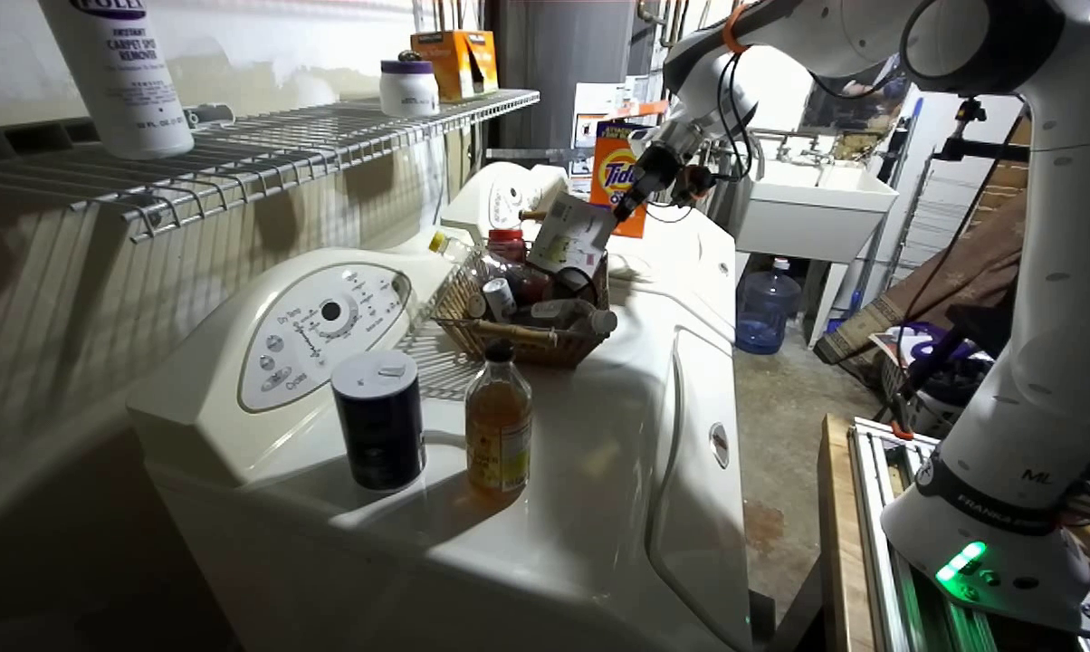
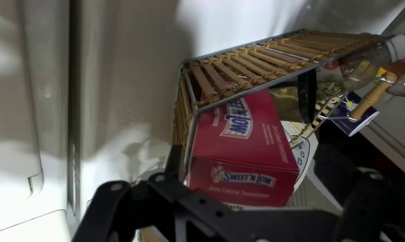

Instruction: Remove the box from the basket

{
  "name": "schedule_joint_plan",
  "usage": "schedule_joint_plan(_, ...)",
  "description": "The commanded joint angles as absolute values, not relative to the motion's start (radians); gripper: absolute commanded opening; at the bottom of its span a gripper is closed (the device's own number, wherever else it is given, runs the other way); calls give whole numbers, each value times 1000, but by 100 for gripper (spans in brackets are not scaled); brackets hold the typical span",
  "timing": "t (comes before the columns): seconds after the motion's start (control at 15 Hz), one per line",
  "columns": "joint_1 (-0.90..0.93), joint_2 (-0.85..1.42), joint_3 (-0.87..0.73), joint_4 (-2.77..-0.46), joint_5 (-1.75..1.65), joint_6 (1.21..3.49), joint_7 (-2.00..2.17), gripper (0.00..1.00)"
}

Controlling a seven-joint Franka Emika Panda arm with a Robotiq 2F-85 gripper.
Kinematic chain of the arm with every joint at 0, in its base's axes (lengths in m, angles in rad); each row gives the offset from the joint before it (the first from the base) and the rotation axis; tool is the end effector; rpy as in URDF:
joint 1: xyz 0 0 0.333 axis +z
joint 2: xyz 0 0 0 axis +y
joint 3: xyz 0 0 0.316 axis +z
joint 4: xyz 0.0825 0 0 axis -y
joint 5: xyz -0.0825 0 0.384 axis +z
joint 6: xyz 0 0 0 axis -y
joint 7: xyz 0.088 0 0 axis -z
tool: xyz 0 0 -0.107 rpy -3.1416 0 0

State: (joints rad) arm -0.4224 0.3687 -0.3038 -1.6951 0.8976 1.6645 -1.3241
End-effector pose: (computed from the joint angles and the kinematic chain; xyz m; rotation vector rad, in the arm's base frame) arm 0.5288 -0.3420 0.3898 -2.3563 -0.3913 -0.5891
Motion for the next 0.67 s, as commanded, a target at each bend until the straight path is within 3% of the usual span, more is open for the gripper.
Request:
schedule_joint_plan(0.0, -454, 415, -271, -1620, 896, 1585, -1314, 100)
schedule_joint_plan(0.07, -456, 419, -268, -1612, 894, 1572, -1304, 100)
schedule_joint_plan(0.2, -459, 428, -267, -1598, 892, 1566, -1301, 74)
schedule_joint_plan(0.27, -461, 433, -266, -1592, 894, 1562, -1299, 66)
schedule_joint_plan(0.4, -465, 440, -267, -1581, 895, 1563, -1294, 59)
schedule_joint_plan(0.53, -469, 446, -266, -1574, 896, 1566, -1287, 63)
schedule_joint_plan(0.6, -469, 447, -265, -1573, 897, 1565, -1284, 54)
